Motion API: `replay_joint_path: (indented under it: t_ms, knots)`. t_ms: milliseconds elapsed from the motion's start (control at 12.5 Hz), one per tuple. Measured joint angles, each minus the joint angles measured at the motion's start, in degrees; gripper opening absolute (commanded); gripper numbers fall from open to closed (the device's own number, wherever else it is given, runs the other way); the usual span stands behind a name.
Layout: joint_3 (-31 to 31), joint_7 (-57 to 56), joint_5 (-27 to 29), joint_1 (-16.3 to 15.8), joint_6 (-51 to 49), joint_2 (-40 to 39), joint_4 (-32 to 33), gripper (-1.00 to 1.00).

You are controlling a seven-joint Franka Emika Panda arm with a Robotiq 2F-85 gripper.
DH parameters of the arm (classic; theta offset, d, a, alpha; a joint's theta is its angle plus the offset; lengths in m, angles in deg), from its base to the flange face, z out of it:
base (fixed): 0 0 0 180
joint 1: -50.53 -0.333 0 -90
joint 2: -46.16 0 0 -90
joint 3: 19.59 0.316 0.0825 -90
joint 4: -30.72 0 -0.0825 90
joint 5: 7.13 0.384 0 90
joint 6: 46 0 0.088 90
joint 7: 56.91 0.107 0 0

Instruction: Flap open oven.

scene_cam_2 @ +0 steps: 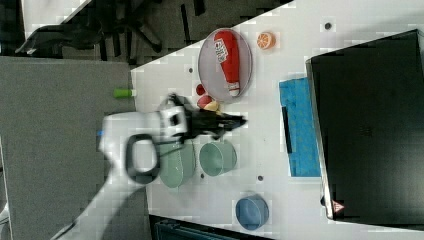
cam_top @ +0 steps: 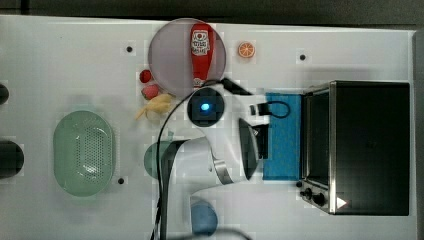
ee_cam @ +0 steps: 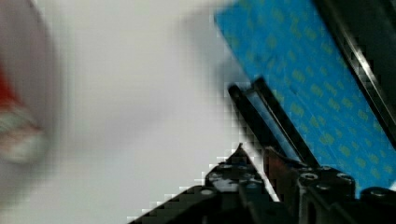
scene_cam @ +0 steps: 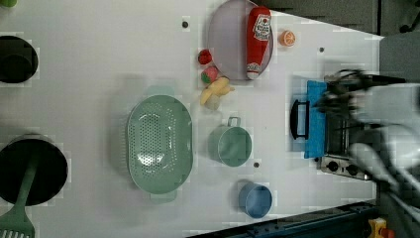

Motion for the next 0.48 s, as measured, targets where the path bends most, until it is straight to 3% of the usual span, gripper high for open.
replay_joint_path:
  t_ms: [240,480]
  knots:
    - [-1.7,0.0,6.8,0.2,-8.4,14.5,-3.0,-0.65]
    - [-2.3,0.0,13.6,0.5,-22.9,23.1,-9.5,-0.65]
